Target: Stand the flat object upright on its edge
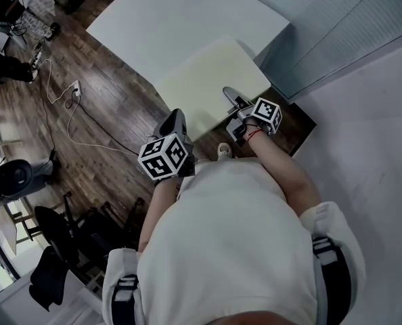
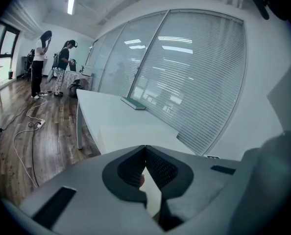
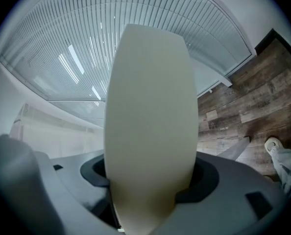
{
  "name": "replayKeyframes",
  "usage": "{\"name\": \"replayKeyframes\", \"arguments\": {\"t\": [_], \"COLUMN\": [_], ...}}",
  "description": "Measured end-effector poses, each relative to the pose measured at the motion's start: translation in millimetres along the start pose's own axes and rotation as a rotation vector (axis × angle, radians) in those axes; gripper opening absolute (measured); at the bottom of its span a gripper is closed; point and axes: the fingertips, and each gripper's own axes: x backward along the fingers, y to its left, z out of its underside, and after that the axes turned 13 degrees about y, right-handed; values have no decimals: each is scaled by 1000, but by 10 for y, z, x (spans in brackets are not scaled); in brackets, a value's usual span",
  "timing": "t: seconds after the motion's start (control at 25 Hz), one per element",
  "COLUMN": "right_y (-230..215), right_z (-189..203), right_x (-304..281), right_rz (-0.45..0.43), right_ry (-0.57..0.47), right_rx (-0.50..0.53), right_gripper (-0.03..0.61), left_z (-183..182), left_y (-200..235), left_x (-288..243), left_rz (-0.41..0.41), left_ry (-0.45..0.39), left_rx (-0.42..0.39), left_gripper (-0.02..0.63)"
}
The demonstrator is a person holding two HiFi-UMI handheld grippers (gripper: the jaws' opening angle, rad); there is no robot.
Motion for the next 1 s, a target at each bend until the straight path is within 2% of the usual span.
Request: {"name": "replayKeyframes", "arguments": {"t": [0.64, 1.0], "right_y": [133, 274], "right_z": [185, 236], "right_x": [158, 366], "right_rz": [-49, -28], "right_ry": [-113, -200], "right_rx": [41, 57], "right_gripper": [285, 273], "left_z": [65, -26], "left_y": [184, 206], "left_x": [177, 349], "left_rz": [49, 81], "left_ry": [33, 38], "left_rx": [-26, -41], "left_gripper": [20, 20]}}
